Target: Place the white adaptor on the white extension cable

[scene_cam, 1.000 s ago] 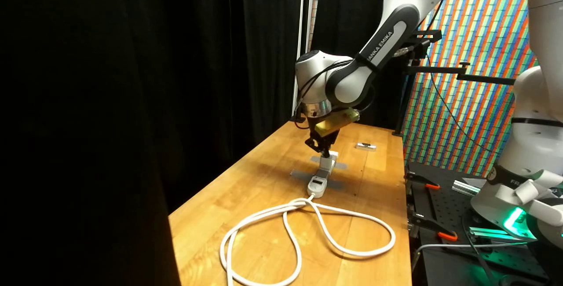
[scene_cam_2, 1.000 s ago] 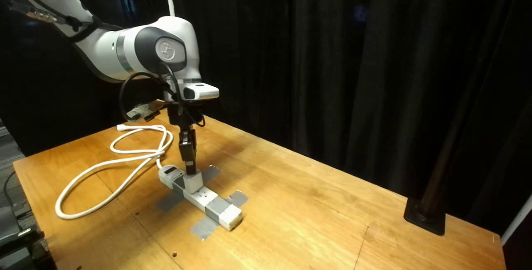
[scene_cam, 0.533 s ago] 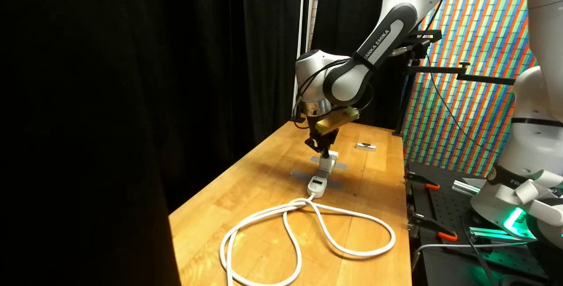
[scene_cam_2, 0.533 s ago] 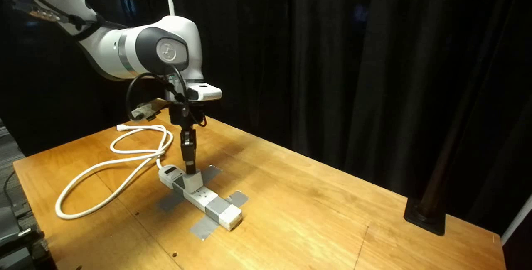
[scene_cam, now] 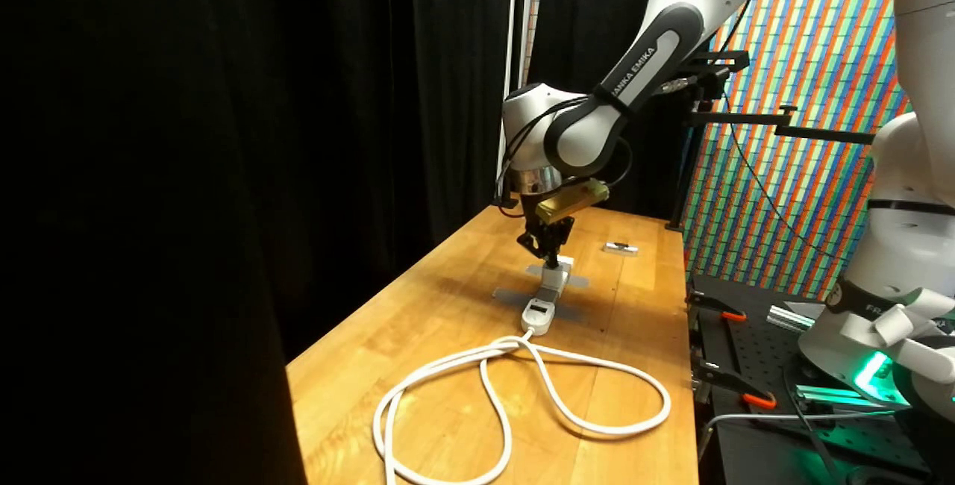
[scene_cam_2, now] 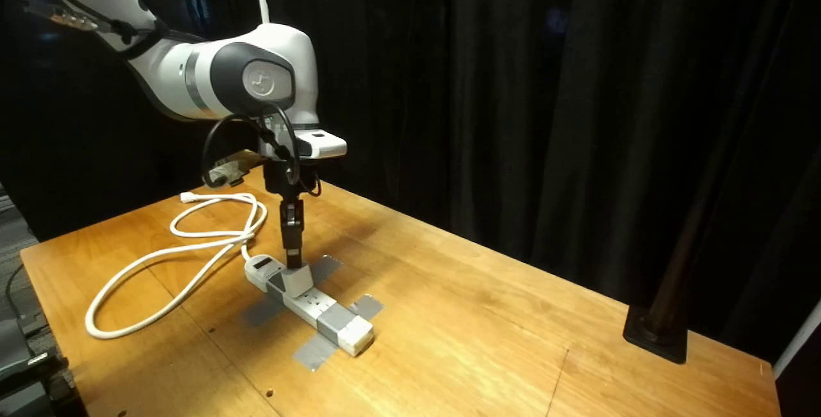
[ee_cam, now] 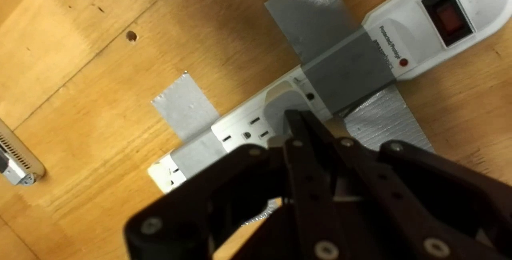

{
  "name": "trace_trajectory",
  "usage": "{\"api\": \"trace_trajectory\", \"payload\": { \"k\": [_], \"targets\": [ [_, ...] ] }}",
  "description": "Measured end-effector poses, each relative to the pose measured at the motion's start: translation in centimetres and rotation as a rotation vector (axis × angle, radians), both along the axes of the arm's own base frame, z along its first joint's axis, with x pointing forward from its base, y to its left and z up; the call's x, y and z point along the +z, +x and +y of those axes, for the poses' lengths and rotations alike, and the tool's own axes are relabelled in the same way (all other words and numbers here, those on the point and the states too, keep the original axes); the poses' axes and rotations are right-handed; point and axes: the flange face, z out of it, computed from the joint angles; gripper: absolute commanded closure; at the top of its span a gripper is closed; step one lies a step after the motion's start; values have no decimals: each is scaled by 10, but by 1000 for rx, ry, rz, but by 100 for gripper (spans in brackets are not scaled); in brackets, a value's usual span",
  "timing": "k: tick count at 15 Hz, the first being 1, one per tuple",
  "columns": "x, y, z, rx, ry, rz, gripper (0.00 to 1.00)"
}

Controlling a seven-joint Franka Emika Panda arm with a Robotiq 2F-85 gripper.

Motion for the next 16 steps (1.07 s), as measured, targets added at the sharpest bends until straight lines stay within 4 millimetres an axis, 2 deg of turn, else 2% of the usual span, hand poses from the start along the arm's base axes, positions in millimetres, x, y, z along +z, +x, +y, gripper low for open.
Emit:
{"api": "trace_trajectory", "payload": {
  "k": [11, 12, 14, 16],
  "targets": [
    [-1, 0, -14, -43, 71, 13, 91],
    [-1, 0, -15, -46, 74, 13, 68],
    [-1, 0, -16, -48, 76, 13, 64],
    [-1, -2, -17, -45, 73, 27, 50]
  ]
}}
